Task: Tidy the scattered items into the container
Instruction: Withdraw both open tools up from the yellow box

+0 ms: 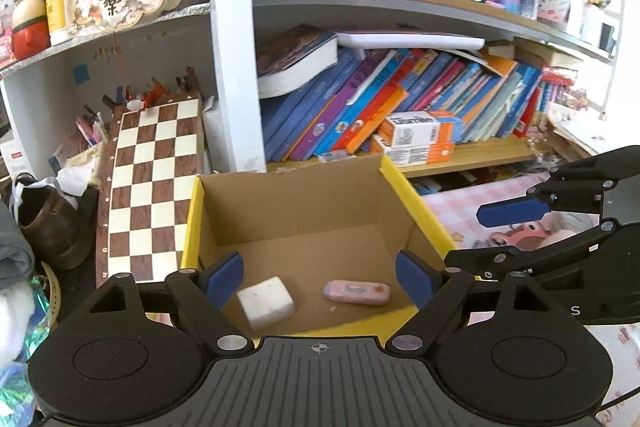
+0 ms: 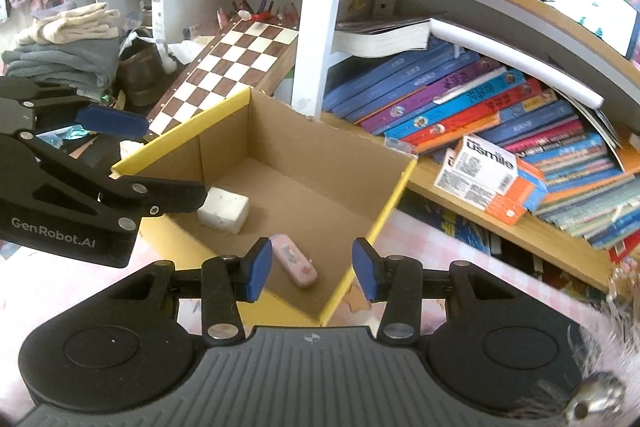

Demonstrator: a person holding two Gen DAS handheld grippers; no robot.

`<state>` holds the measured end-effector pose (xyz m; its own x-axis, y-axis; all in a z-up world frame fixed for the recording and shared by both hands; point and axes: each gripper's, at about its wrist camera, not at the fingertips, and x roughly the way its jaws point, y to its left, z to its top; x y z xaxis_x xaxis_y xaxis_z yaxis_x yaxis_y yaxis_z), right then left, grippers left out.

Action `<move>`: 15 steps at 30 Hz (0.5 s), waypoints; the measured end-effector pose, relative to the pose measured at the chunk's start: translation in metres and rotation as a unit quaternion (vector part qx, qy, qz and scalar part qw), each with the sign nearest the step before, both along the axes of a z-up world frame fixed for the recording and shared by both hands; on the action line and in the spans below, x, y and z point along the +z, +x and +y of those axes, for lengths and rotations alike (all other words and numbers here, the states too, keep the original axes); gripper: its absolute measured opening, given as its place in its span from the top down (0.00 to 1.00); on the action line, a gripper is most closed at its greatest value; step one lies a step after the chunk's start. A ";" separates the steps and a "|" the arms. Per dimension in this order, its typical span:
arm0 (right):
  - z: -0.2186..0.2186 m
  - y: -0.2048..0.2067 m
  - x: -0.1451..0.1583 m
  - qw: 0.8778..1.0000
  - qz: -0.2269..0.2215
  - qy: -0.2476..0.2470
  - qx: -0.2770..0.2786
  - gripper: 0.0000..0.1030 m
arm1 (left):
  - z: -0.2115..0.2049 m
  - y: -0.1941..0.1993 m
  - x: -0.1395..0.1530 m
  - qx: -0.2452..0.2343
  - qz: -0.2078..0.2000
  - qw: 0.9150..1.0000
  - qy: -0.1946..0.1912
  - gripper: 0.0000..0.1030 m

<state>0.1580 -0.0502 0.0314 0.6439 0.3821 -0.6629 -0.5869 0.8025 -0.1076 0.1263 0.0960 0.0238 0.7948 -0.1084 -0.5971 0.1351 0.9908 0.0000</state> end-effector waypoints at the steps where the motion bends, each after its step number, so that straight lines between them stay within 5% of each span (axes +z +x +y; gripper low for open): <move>1: -0.003 -0.005 0.001 1.000 0.000 0.002 -0.003 0.58 | -0.002 -0.004 0.001 -0.004 -0.001 1.000 0.000 0.17; 15: -0.054 -0.064 0.005 0.997 -0.002 0.033 -0.072 0.52 | -0.032 -0.051 0.007 -0.045 -0.008 0.999 -0.001 0.16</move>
